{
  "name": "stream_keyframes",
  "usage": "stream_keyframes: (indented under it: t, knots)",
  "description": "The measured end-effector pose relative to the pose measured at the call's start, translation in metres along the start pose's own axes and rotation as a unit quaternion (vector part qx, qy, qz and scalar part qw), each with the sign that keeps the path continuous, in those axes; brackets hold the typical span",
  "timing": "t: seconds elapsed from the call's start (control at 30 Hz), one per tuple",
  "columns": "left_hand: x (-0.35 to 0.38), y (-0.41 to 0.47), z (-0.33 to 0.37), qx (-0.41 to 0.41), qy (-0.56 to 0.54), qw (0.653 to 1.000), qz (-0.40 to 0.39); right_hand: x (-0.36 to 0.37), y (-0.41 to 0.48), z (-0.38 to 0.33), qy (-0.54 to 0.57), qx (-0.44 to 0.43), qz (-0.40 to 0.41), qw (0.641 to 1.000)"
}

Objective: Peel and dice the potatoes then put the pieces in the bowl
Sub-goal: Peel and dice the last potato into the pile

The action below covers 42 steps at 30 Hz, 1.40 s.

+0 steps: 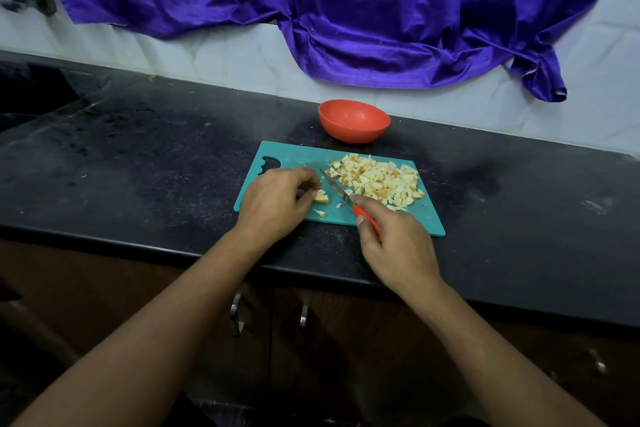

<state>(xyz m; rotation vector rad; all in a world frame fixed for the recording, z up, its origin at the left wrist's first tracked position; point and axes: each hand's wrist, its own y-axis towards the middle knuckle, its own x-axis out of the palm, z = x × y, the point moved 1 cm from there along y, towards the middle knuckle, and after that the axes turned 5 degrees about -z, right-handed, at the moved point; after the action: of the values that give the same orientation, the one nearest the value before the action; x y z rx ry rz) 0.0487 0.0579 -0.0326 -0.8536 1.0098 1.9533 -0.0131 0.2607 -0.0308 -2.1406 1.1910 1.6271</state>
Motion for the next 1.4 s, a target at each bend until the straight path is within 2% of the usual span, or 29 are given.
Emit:
stream_keyframes:
  t: [0.67,1.03,1.17,1.4]
  knots:
    - [0.000,0.003,-0.001,0.005,0.021,1.000,0.006,0.000,-0.005,0.004,0.033,-0.005,-0.001,0.999]
    - [-0.002,0.000,-0.013,0.013,-0.106,0.993,-0.047,0.002,0.001,0.011,0.089,0.030,0.006,0.996]
    - [-0.001,0.001,-0.017,0.005,-0.107,0.992,-0.069,0.003,0.001,0.012,0.079,0.030,-0.001,0.996]
    - [0.005,0.006,-0.008,-0.002,-0.041,0.999,-0.010,0.005,0.002,0.011,0.050,0.023,-0.001,0.998]
